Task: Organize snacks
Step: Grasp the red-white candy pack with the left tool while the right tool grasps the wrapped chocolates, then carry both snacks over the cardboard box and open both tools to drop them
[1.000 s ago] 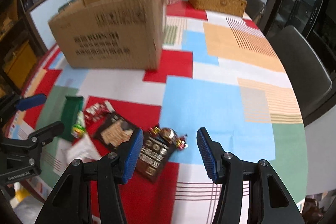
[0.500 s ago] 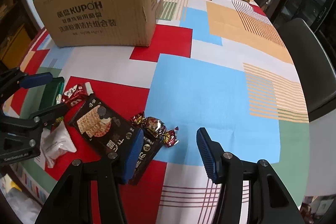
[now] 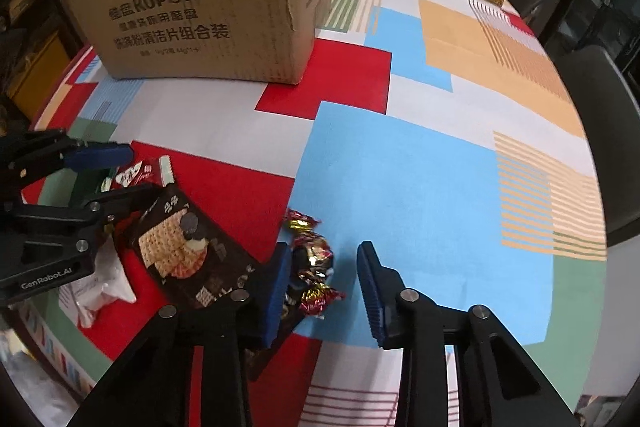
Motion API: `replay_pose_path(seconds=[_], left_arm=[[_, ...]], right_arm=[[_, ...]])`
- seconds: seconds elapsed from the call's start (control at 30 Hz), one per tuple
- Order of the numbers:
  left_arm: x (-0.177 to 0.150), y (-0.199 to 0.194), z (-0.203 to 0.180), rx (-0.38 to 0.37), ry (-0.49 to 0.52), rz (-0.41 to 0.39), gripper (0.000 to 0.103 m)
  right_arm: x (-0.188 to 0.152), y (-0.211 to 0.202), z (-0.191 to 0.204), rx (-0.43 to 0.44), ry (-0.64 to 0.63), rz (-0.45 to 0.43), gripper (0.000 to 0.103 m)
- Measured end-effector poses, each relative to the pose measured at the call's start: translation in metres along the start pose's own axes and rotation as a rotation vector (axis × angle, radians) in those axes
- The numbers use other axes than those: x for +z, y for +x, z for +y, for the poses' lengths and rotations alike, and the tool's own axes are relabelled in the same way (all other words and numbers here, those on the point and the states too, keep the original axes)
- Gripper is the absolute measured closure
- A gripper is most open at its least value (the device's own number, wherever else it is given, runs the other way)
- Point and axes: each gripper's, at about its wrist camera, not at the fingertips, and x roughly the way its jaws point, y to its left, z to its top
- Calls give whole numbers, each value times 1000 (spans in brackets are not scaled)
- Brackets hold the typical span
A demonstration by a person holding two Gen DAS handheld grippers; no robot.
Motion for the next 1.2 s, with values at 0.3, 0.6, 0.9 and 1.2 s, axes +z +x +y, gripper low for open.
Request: replay_pose_path(seconds=[0.3, 0.6, 0.9, 1.2], left_arm=[[1, 1, -3, 28, -21, -13, 81], [-2, -12, -1, 16, -40, -33, 81], [3, -61, 0, 2, -63, -152, 81], [20, -128, 1, 20, -44, -325, 81]], right_arm=[[-1, 7, -4, 32, 63, -3, 78], [-2, -1, -4, 26, 90, -42, 78], [6, -37, 6, 27, 67, -140, 78], [29, -90, 16, 58, 55, -311, 78]])
